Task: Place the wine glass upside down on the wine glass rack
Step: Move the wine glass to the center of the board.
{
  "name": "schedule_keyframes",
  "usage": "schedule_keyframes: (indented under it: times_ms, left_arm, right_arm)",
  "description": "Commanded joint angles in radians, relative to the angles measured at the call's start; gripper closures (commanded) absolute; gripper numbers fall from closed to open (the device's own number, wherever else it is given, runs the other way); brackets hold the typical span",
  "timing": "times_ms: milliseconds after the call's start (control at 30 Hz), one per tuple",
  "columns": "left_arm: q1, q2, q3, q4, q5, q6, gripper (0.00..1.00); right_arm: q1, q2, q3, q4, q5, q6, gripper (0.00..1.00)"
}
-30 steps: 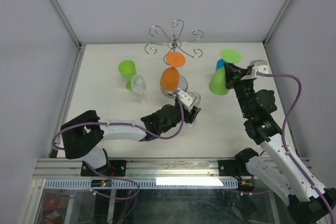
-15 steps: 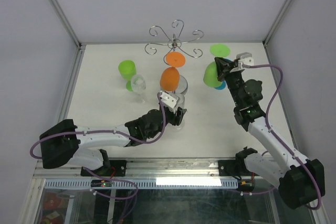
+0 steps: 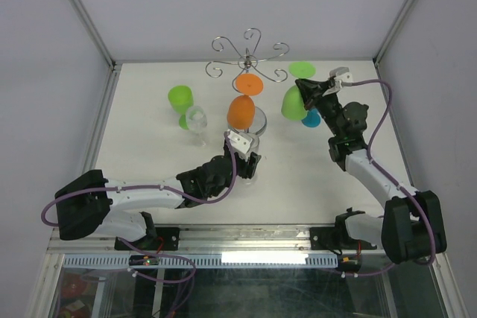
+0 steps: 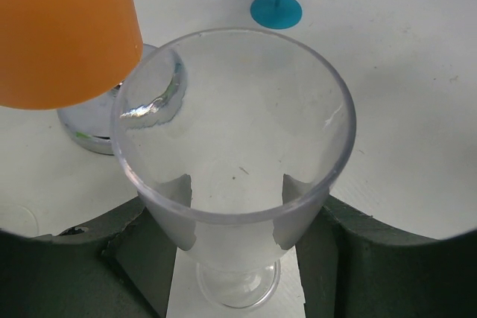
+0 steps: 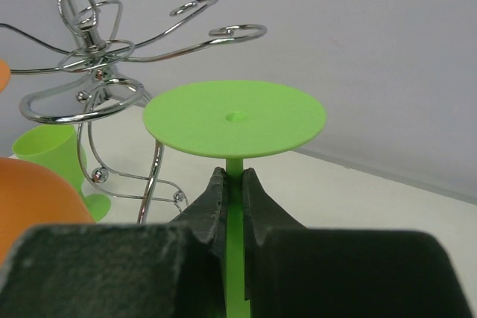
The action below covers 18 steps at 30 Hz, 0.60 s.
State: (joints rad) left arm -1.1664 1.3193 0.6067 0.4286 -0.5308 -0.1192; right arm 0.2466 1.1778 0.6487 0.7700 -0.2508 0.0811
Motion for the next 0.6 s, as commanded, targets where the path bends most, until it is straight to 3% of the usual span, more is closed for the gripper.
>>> schedule_keyframes:
  times_ms: [0, 567]
  left_arm:
    - [-0.009, -0.046, 0.015, 0.033, -0.036, -0.007, 0.56]
    - [-0.010, -0.045, 0.011, 0.020, -0.055, -0.015, 0.56]
  right_arm:
    - [-0.009, 0.031, 0.075, 0.180, -0.101, 0.036, 1.00]
    - [-0.009, 0.144, 0.136, 0.242, -0.242, 0.071, 1.00]
